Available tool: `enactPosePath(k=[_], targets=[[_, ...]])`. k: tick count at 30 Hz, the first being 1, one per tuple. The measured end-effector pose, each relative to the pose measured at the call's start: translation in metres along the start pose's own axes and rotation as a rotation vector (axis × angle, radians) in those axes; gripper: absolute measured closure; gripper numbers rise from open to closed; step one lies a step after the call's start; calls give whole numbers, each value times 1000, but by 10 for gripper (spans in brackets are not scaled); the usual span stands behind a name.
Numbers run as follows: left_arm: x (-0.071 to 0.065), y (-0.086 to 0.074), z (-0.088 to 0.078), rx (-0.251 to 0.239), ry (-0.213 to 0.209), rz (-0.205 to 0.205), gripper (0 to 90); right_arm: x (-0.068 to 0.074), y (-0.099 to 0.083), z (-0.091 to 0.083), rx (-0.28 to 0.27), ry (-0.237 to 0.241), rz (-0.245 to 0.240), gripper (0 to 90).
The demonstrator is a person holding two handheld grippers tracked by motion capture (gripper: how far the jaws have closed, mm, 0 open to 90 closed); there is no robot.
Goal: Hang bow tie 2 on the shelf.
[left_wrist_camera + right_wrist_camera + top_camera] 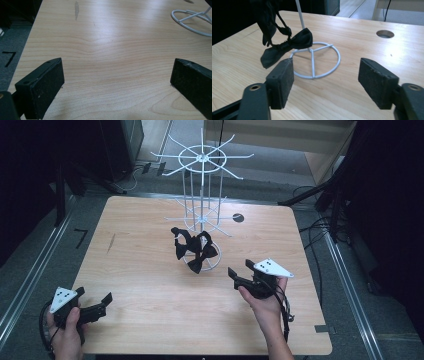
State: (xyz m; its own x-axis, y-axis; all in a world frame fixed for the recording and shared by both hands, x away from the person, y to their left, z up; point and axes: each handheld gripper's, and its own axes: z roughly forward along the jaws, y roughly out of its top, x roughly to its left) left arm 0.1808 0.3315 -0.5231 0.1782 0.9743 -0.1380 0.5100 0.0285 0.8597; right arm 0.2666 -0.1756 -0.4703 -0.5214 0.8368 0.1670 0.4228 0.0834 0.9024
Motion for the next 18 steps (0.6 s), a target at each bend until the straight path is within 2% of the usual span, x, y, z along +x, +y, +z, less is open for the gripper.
enactPosePath(k=[6, 18], targets=[[0, 0, 0, -2, 1, 0, 0, -14, -16, -9, 13, -18, 22, 140], [-1, 0, 0, -4, 5, 0, 0, -35, -42, -23, 45, -53, 45, 59]])
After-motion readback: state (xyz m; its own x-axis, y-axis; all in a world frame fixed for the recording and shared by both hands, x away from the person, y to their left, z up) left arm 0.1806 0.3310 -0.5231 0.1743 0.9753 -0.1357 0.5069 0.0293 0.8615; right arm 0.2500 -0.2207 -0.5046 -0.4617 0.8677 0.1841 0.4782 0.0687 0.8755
